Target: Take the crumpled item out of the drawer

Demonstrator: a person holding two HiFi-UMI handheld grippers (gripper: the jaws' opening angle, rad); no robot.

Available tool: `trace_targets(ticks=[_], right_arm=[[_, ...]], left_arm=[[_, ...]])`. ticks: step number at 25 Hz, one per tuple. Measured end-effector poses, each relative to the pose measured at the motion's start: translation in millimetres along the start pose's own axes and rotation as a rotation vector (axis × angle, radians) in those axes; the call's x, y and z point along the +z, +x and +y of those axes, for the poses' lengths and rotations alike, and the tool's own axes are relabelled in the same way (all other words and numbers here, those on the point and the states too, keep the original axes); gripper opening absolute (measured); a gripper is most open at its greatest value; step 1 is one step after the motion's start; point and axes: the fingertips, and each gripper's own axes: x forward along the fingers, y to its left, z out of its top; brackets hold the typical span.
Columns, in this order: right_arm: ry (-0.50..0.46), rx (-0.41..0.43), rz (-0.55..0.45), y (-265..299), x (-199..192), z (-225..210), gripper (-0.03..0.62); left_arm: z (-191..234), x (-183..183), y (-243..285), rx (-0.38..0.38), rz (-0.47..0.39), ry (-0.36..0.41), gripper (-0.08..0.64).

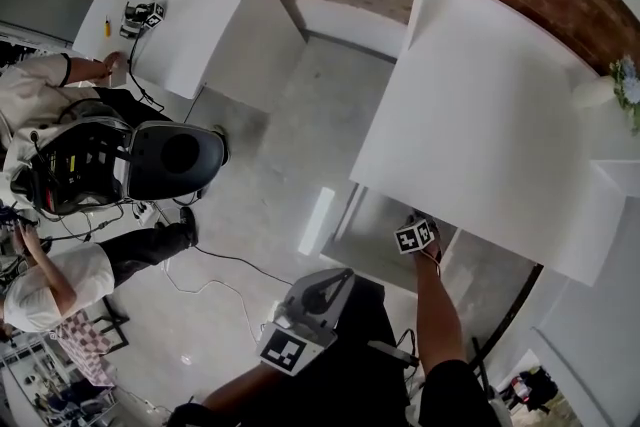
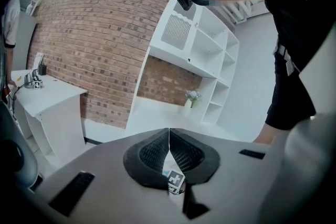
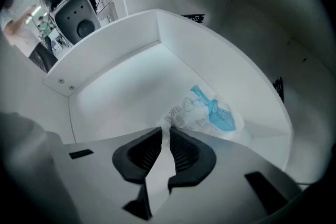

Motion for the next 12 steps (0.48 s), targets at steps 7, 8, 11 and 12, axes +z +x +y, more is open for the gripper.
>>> trace_targets(ticks=[7,8,11,12], right_arm=[[0.057,0.082,0.011,-36.2,-5.6,29.2,0.051],[0.049,0.089,-0.003,-46.2,-2.1,32.9,0.051],[0.037,0.102,-0.044,-83.3,9.0,44.7,0.05],[0.037,0.1,-0.058,-97.8,11.2,49.6,0.049]], left_arm=[[-10.3,11.8,-29.1,-0.015,-0.035,0.008,0.027],[-11.8,14.6,-34.9,-0.018,-0.043,0.012,0.027],[-17.4,25.6,-57.4,-0.028,-0.073,0.027,0.027],[-19.9,29.3,-68.2,-0.033,-0.087,0.033,0.026]])
